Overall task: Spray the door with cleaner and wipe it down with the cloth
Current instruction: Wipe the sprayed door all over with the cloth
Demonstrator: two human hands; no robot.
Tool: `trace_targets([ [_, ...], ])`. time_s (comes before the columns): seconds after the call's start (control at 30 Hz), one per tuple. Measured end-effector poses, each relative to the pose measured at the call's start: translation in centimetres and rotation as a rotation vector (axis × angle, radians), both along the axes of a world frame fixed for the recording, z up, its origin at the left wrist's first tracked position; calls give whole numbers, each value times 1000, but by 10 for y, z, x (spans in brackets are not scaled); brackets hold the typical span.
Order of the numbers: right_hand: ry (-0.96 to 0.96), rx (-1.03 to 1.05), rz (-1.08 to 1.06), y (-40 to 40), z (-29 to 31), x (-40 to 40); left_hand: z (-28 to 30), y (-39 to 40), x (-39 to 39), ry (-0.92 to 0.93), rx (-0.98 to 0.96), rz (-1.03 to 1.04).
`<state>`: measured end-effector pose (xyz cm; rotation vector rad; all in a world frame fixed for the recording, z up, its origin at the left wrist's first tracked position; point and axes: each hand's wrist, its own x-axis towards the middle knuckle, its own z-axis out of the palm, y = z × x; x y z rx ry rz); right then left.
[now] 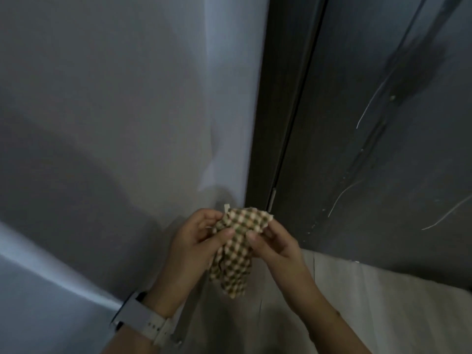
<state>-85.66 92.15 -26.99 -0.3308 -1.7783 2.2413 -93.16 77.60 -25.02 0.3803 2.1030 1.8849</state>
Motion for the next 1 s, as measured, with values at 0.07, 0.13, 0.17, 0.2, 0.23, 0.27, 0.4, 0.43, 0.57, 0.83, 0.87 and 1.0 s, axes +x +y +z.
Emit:
trace_targets([
  [0.07, 12, -41, -107, -2, 17, -7, 12, 8, -7, 15, -11, -2],
  [0.13, -18, -56, -202, 1, 34, -12, 29, 12, -11, 6, -33, -31],
  [0.17, -41, -72, -236, 4, 44, -14, 41, 14, -12, -15, -43, -54],
  [0.2, -58, -94, -267, 7, 57, -14, 54, 16, -12, -33, -52, -70],
  [0.23, -70, -116, -299, 10, 70, -14, 67, 17, -14, -45, -59, -71],
  [0.27, -80, -134, -329, 16, 86, -12, 82, 18, -15, -54, -66, -62],
  [0.4, -117, -170, -432, 42, 165, 2, 159, 21, -21, -18, -90, -22],
  [0.43, -125, -169, -451, 48, 188, 7, 181, 23, -22, 8, -110, -18],
  [0.57, -127, -123, -493, 72, 305, 24, 284, 39, -23, 59, -161, 10],
  [0.83, 65, 78, -676, 138, 582, 44, 537, 88, -21, 262, -156, -80],
  [0.87, 102, 106, -701, 148, 612, 45, 564, 95, -21, 296, -140, -80],
  [1.0, 240, 140, -749, 187, 712, 47, 661, 126, -18, 455, -73, -66],
])
